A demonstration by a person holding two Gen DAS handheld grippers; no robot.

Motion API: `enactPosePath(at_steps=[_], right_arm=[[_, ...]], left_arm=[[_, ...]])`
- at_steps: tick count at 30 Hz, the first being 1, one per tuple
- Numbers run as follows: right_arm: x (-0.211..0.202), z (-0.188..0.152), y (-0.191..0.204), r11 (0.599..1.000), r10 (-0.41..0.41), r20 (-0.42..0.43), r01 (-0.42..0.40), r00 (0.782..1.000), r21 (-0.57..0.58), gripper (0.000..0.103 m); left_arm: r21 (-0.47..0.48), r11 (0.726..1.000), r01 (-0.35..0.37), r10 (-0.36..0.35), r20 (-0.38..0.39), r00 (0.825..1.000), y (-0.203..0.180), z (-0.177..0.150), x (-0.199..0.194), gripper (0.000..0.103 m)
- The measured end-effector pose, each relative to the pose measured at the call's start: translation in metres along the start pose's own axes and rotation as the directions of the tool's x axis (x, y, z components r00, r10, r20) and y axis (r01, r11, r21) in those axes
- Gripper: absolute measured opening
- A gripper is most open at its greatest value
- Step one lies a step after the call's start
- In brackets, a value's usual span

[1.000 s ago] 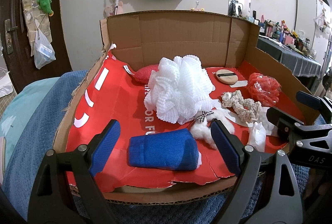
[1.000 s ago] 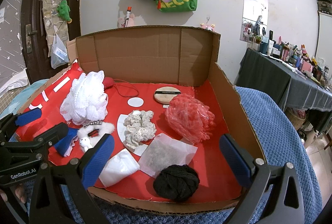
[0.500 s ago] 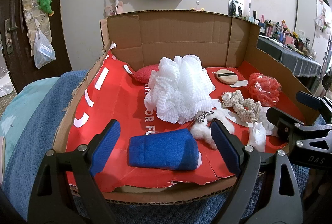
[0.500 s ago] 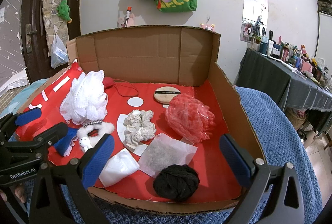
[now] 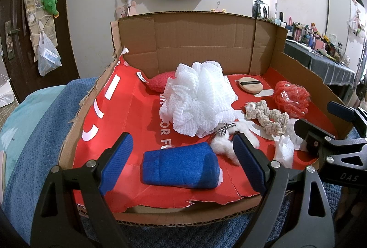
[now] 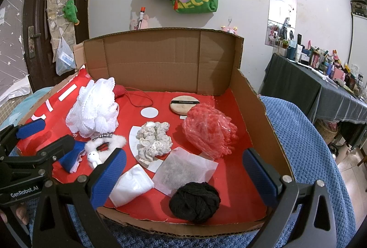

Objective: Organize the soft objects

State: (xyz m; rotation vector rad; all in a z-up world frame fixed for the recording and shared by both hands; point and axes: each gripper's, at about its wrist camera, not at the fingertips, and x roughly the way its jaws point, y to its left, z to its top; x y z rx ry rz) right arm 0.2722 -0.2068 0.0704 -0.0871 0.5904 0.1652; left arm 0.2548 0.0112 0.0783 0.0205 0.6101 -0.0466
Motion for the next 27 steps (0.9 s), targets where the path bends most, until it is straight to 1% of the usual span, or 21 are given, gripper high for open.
enactPosePath(at_steps=[20, 27], right_arm=[[0.0000, 0.0001, -0.0001, 1.000, 0.000, 0.001, 0.000, 1.000, -0.001, 0.103], [-0.0001, -0.0003, -0.0028, 1.000, -0.009, 0.010, 0.009, 1.000, 0.002, 0.103]], left_arm=[[-0.002, 1.000, 0.001, -0.001, 0.000, 1.000, 0.0004, 0.0001, -0.0002, 0.089], [-0.020, 1.000, 0.018, -0.018, -0.007, 1.000, 0.0015, -0.0021, 0.0023, 0.089]])
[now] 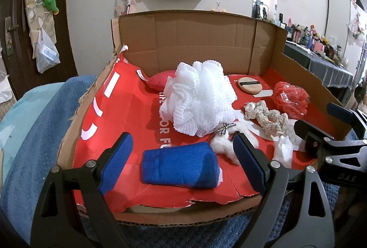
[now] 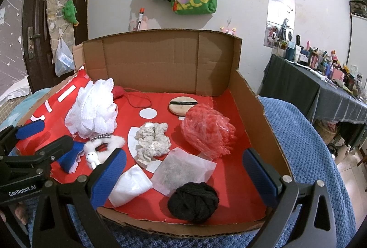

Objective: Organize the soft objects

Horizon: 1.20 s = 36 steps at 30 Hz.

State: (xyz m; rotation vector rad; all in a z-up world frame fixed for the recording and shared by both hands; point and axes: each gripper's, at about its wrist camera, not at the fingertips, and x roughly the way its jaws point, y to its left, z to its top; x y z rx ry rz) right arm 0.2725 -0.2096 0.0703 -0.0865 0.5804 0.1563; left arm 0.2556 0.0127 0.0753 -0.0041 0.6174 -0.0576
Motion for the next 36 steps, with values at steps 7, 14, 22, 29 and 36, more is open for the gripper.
enactPosePath(at_steps=[7, 14, 22, 29, 36], right_arm=[[-0.001, 0.000, 0.000, 1.000, 0.000, 0.009, 0.000, 1.000, 0.001, 0.103], [-0.034, 0.007, -0.003, 1.000, -0.018, 0.064, 0.018, 0.998, 0.009, 0.103], [-0.088, -0.014, 0.002, 0.999, 0.036, -0.009, -0.036, 0.999, 0.032, 0.103], [-0.074, -0.061, 0.003, 0.997, 0.049, -0.216, -0.036, 0.975, 0.064, 0.103], [-0.049, -0.080, -0.007, 0.995, -0.031, -0.368, 0.065, 0.929, 0.080, 0.103]], left_arm=[[-0.003, 1.000, 0.004, -0.004, -0.002, 1.000, 0.001, -0.001, 0.002, 0.089], [-0.033, 0.998, 0.057, -0.056, 0.047, 0.997, 0.001, 0.004, -0.036, 0.089], [-0.001, 0.999, 0.035, -0.035, -0.023, 0.999, -0.018, -0.018, -0.091, 0.102], [-0.041, 0.999, 0.002, -0.009, -0.171, 0.985, -0.021, -0.066, -0.072, 0.103], [-0.039, 0.998, -0.056, 0.042, -0.284, 0.958, -0.019, -0.088, -0.051, 0.103]])
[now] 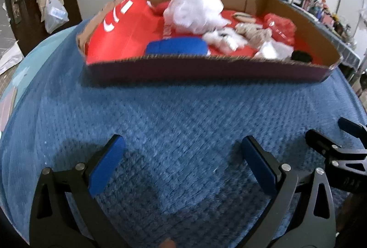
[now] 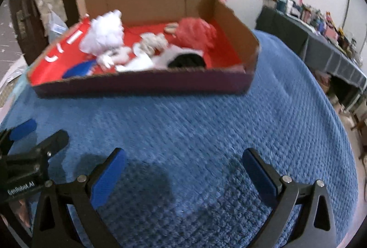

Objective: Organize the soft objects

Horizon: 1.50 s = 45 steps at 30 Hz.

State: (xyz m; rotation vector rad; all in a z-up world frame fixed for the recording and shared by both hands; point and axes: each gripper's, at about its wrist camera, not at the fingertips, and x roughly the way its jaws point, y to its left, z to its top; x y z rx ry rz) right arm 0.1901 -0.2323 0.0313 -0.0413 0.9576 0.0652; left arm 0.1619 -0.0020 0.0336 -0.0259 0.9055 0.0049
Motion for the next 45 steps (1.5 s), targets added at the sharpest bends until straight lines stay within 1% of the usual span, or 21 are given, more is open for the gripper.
enactPosePath(at_steps=[1, 5, 12, 23, 45], right_arm=[[0.0044, -0.0010, -0.0005, 1.000, 0.002, -0.020, -0.002, 1.000, 0.007, 0.103], [0.0035, -0.0050, -0.0016, 1.000, 0.005, -0.008, -0.005, 1.000, 0.008, 0.103], [0.0065, -0.0015, -0.0009, 1.000, 0.004, -0.022, -0.004, 1.000, 0.007, 0.103], [0.0066, -0.0011, -0.0027, 1.000, 0.005, -0.013, -0.005, 1.000, 0.014, 0.103], [0.0072, -0.0021, -0.0026, 1.000, 0.007, -0.010, -0.007, 1.000, 0.014, 0.103]], left_arm=[[0.005, 1.000, -0.003, 0.003, 0.000, 1.000, -0.0011, -0.0009, 0.0001, 0.103], [0.022, 1.000, -0.019, 0.019, -0.006, 1.000, -0.0048, -0.0033, 0.0006, 0.103], [0.017, 1.000, -0.008, 0.008, -0.020, 1.000, -0.0035, 0.0016, 0.0055, 0.103], [0.006, 1.000, 0.013, -0.013, -0.022, 1.000, 0.0025, 0.0028, 0.0075, 0.103], [0.010, 1.000, 0.007, -0.007, -0.020, 1.000, 0.0008, 0.0031, 0.0078, 0.103]])
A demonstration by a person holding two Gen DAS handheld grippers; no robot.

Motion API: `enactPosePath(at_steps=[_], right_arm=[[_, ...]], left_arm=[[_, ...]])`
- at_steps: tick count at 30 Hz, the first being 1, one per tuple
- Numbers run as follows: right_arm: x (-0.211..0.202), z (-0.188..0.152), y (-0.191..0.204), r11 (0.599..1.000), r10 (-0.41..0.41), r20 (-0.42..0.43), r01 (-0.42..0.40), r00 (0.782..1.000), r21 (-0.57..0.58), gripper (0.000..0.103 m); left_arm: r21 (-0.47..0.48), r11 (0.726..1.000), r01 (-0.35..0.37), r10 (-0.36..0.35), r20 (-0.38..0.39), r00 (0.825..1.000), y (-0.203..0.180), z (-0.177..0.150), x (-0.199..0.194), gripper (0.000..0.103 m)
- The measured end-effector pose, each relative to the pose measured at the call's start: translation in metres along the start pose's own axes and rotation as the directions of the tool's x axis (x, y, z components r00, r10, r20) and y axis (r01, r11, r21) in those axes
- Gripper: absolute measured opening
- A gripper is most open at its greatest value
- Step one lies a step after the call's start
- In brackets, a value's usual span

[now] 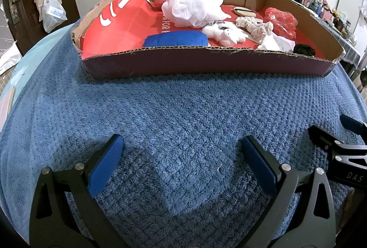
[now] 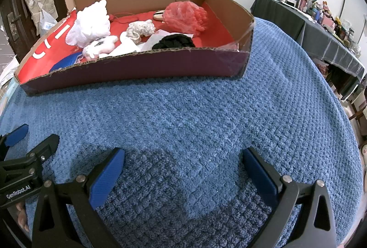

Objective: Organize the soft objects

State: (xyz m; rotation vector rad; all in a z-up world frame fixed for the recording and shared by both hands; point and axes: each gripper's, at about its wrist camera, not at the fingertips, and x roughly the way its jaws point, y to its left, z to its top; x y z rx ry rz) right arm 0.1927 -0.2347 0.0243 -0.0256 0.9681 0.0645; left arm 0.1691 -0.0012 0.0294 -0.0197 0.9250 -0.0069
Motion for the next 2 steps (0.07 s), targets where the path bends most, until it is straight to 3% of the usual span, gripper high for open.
enactPosePath(at_steps=[2], right_arm=[[0.0001, 0.0002, -0.0002, 1.000, 0.001, 0.000, -0.001, 1.000, 0.000, 0.103]], left_arm=[[0.000, 1.000, 0.000, 0.000, 0.000, 1.000, 0.0000, 0.0000, 0.0001, 0.103]])
